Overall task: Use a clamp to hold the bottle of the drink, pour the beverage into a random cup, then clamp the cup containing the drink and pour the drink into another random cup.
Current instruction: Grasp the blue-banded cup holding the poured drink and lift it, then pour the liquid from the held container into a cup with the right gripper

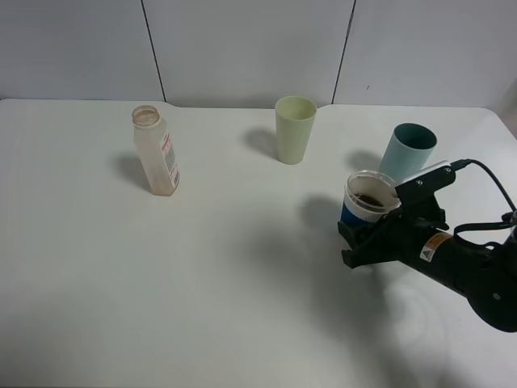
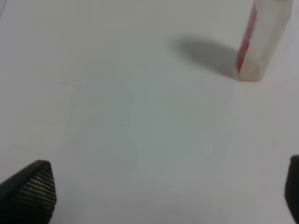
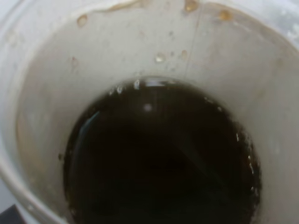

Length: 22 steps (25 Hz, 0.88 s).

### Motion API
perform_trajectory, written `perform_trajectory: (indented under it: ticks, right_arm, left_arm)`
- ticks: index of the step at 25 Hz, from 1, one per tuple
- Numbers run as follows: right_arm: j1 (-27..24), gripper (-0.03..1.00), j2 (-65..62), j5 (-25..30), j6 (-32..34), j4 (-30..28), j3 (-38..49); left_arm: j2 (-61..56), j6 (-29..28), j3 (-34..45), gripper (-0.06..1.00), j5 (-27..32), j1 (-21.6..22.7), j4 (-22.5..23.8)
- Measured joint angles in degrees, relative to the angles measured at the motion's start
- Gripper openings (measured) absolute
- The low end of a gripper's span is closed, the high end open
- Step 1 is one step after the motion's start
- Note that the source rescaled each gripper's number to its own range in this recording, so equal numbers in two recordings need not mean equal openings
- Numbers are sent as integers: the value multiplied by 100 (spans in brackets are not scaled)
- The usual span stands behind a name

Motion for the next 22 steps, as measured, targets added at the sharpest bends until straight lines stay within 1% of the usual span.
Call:
perform_trajectory:
  ticks: [2, 4, 12, 13, 14, 17, 19, 22]
  right_arm:
    - [0, 0, -305, 38, 37, 95, 0]
    - [0, 0, -633, 193, 40, 152, 0]
    - [0, 0, -2024, 1425, 196, 596, 5]
    - [0, 0, -2024, 1425, 196, 596, 5]
    - [0, 0, -2212, 1621, 207, 650, 11]
    - [0, 0, -2692, 1953, 242, 832, 14]
    - [0, 0, -3188, 2260, 242, 1060, 8]
    - [0, 0, -3568, 2816, 242, 1205, -171]
  left_arm:
    - [0, 0, 0, 100, 0, 0, 0]
    - [0, 0, 0, 100, 0, 0, 0]
    - [0, 0, 0, 100, 5, 0, 0]
    - [0, 0, 0, 100, 6, 0, 0]
    - [0, 0, 0, 100, 11, 0, 0]
    - [0, 0, 0, 100, 11, 0, 0]
    - [0, 0, 0, 100, 11, 0, 0]
    - [0, 0, 0, 100, 11, 0, 0]
